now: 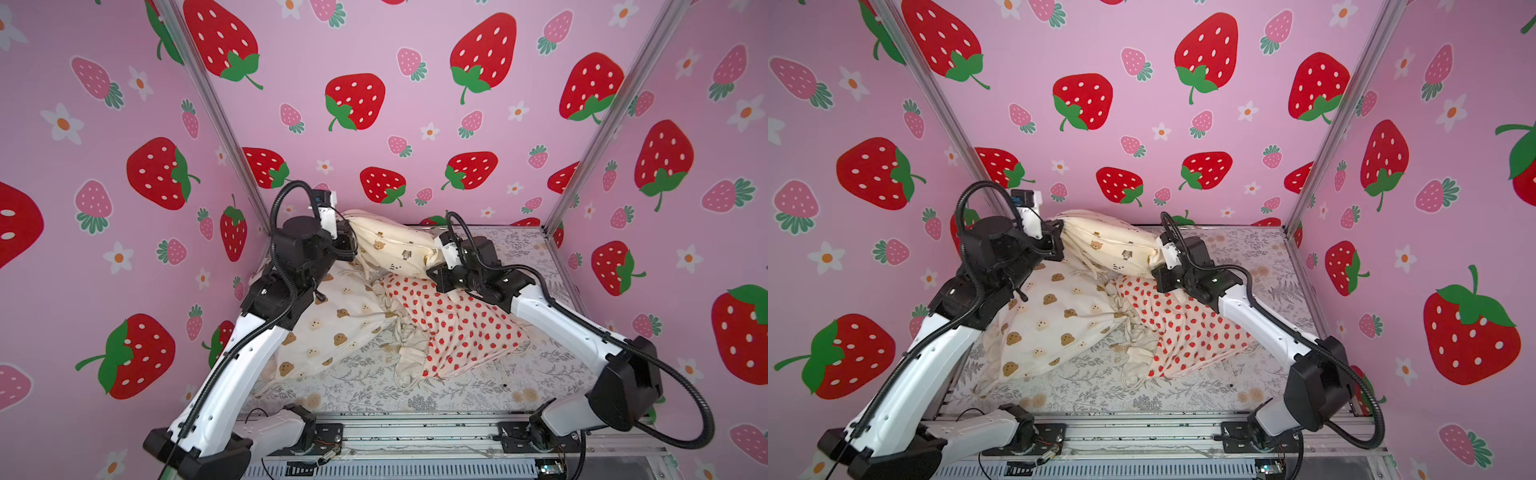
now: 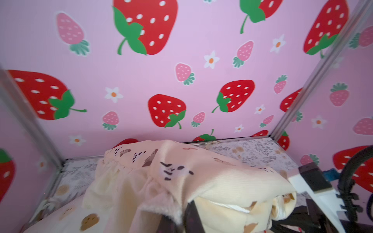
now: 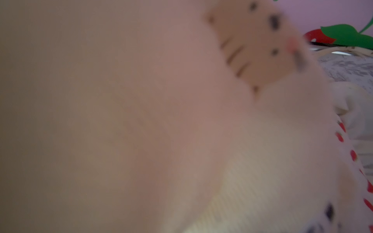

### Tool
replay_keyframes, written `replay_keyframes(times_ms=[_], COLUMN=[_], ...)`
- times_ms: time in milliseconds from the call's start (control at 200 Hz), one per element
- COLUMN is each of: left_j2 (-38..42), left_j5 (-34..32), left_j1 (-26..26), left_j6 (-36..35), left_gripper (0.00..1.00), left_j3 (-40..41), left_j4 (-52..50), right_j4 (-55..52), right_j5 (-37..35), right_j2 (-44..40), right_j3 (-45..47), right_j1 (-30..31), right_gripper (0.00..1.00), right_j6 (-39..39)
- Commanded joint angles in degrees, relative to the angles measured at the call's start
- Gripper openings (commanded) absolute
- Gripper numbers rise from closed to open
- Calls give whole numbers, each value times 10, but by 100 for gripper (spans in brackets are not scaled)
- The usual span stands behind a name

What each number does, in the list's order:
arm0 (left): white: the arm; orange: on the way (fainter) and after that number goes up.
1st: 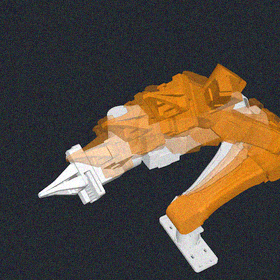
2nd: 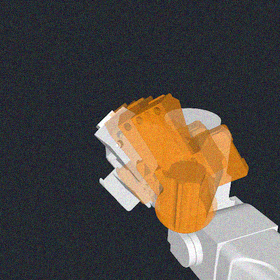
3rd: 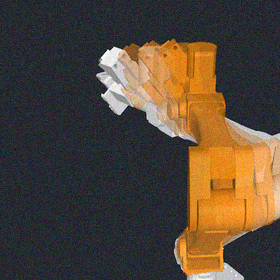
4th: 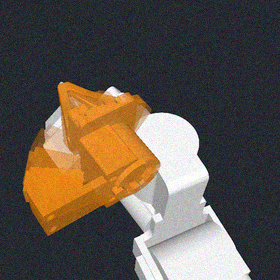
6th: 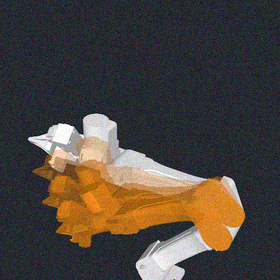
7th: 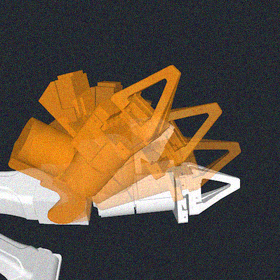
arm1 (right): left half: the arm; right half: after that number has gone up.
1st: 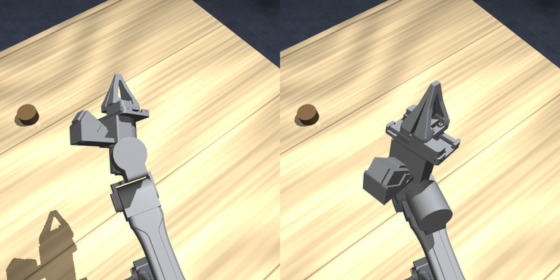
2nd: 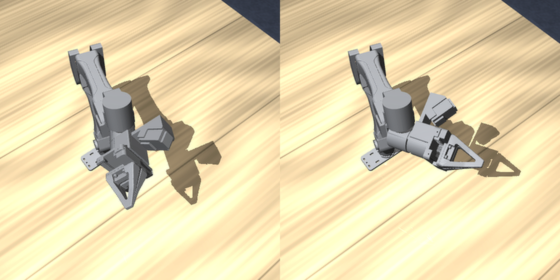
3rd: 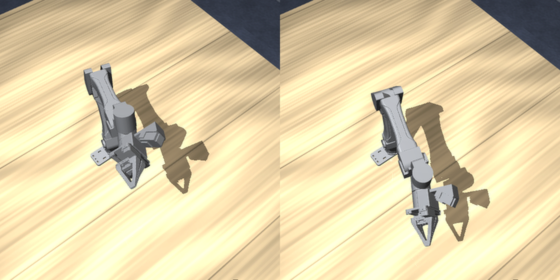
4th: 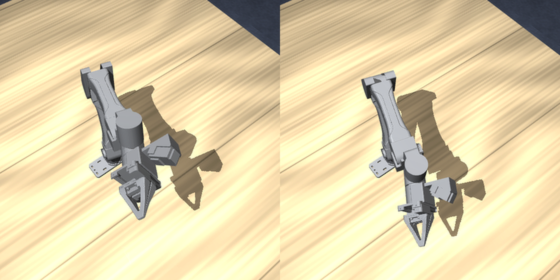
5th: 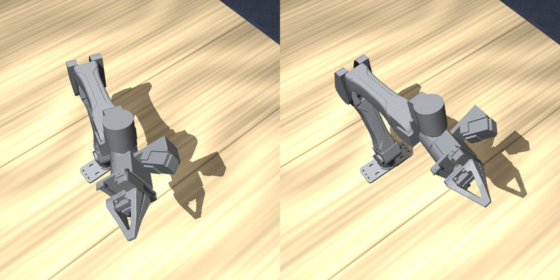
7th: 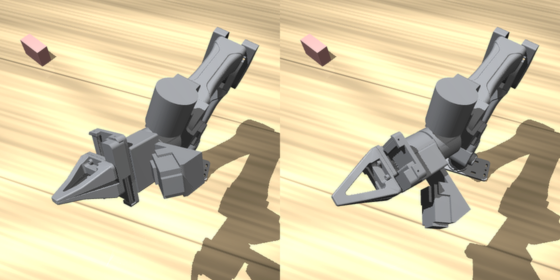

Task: Zip up pillowcases
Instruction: Place the pillowcase on the pillowcase.

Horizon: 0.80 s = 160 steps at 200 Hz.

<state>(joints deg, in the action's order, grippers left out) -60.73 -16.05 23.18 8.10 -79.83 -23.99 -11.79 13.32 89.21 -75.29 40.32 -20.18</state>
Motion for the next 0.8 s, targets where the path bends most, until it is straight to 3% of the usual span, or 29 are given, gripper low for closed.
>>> replay_keyframes(times_ms=[0,95,145,185,315,425,480,645,795], left_j2=[81,124,141,152,156,147,144,139,148], left_j5=[-134,-132,-128,-118,-88,-66,-46,-15,5], left_j1=[-27,-48,-49,-50,-50,-49,-49,-49,-49], left_j6=[62,127,153,165,173,167,162,161,161], left_gripper=[0,0,0,0,0,30,39,51,59], left_j3=[94,183,211,228,231,197,180,134,102], left_j4=[-34,-48,-53,-53,-62,-80,-86,-123,-157], right_j4=[46,40,36,34,10,-29,-60,-122,-172], right_j5=[-4,-1,3,7,-19,-40,-58,-75,-84], right_j2=[68,124,143,151,128,89,67,-9,-58], right_j3=[-54,-97,-111,-114,-102,-89,-84,-37,-3], right_j1=[19,32,35,36,36,31,28,0,-20], right_gripper=[0,0,7,19,27,46,55,77,88], right_j6=[-12,-11,-13,-16,-12,6,12,4,-7])
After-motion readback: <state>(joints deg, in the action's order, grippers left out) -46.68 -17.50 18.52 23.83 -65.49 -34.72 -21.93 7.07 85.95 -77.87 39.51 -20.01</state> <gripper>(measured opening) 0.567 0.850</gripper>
